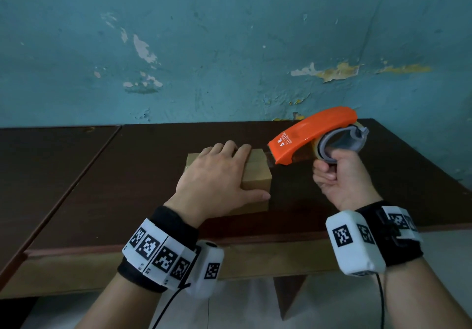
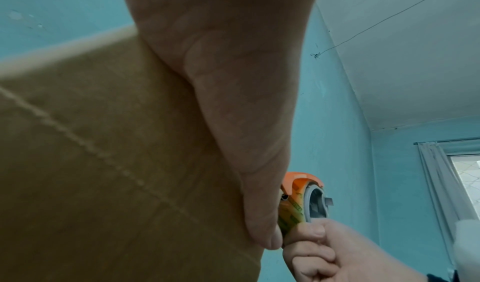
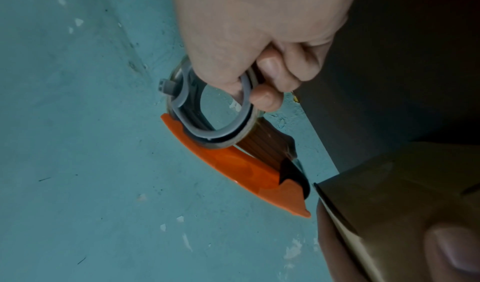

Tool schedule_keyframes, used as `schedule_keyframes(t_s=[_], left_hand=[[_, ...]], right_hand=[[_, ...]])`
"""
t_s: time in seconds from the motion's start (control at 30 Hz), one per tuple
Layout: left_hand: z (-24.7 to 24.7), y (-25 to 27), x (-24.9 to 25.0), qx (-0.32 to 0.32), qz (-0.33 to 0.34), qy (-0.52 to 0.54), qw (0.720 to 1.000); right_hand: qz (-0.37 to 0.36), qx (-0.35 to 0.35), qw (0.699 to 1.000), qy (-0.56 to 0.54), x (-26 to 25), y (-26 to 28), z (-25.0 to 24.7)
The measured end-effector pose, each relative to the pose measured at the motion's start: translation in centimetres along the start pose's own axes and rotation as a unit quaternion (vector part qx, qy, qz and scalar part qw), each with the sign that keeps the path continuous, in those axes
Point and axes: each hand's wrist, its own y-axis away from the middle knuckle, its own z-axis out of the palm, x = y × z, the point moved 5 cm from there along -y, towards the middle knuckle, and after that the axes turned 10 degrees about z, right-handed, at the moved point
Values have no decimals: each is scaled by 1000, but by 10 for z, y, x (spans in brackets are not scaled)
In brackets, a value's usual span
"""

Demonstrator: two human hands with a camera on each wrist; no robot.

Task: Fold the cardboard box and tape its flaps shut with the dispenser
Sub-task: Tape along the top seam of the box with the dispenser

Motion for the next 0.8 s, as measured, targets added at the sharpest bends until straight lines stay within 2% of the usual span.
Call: schedule_keyframes(t_s=[0.33,0.8], left_hand=[[-1,2,1,4,3,9,1000],[-1,1,1,5,8,3,1000]], right_hand=[[-46,32,997,46,-9,6,-4],[-61,47,994,79,-15,7,-5]])
